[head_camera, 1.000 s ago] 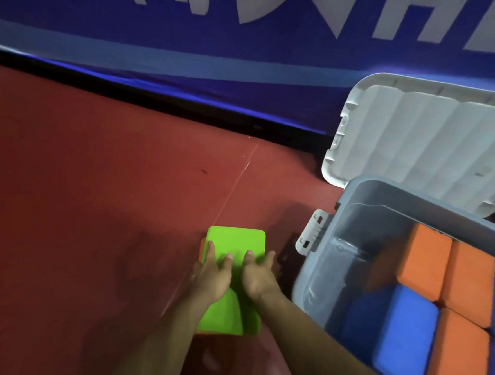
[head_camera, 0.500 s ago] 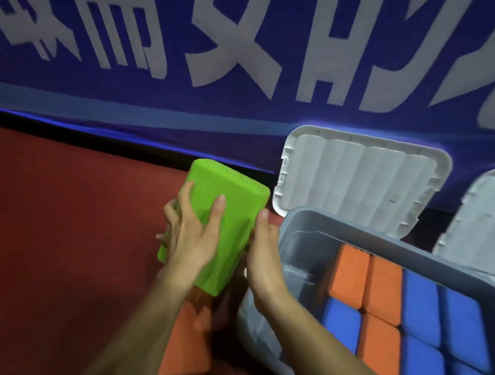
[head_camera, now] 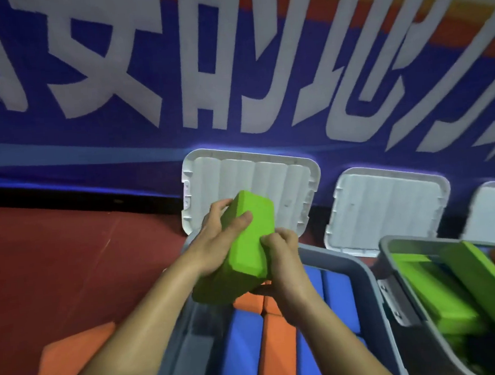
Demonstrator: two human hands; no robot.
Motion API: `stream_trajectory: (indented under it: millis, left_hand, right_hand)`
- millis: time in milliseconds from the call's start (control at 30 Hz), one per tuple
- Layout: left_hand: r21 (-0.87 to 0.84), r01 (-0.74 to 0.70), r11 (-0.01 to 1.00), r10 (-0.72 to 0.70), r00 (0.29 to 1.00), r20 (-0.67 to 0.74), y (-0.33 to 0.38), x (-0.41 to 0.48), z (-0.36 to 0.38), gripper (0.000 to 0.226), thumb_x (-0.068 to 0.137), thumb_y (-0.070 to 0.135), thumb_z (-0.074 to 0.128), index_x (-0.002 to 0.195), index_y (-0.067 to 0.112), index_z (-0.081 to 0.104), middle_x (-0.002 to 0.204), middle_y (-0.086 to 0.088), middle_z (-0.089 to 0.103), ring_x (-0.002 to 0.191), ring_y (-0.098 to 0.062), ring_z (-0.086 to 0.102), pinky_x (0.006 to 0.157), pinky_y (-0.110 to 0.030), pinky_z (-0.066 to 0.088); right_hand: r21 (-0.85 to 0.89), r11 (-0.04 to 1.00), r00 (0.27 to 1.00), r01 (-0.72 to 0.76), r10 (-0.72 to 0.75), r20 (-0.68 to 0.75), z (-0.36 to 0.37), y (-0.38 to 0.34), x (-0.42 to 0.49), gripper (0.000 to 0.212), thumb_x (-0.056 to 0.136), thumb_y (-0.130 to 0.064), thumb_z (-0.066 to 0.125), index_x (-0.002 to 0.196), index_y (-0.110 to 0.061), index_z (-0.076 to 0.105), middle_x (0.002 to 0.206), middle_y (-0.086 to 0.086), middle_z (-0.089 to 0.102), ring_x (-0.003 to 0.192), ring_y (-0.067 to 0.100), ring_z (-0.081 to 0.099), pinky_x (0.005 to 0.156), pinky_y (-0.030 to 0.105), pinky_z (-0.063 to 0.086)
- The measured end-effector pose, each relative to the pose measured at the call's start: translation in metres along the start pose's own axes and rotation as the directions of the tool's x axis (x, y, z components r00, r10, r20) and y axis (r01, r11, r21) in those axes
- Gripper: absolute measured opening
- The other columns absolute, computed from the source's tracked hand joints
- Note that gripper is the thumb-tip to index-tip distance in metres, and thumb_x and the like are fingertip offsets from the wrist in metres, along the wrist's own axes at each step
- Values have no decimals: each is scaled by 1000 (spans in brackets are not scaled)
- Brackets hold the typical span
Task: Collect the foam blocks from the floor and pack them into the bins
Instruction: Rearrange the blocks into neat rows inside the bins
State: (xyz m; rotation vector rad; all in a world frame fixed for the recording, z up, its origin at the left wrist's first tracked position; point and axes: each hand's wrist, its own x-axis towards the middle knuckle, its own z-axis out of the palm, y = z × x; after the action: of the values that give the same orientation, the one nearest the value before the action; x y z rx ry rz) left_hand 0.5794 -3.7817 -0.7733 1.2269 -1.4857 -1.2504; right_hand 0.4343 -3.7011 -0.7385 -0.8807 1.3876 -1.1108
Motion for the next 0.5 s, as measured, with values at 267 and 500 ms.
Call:
stream_trajectory:
  millis: [267,500]
  left_hand:
    - [0,161,987,-160,981,108,-48,26,-13,80,70,91,57,142,59,44,144,26,52,133,-1,50,116,-41,38]
    - [144,269,952,-283,955,88,-103,36,-4,56,102,62,37,154,43,33,152,23,37,139,-1,37,115,-22,27]
  right_hand:
    - [-362,916,984,171,-176,20,19,35,49,74,101,-41,50,160,-45,5,128,-27,57,103,-12,60,94,25,50]
    - [-667,739,993,94,-121,7,25,81,93,78,98,-63,40,162,-34,7,152,-5,49,136,22,48,112,38,37]
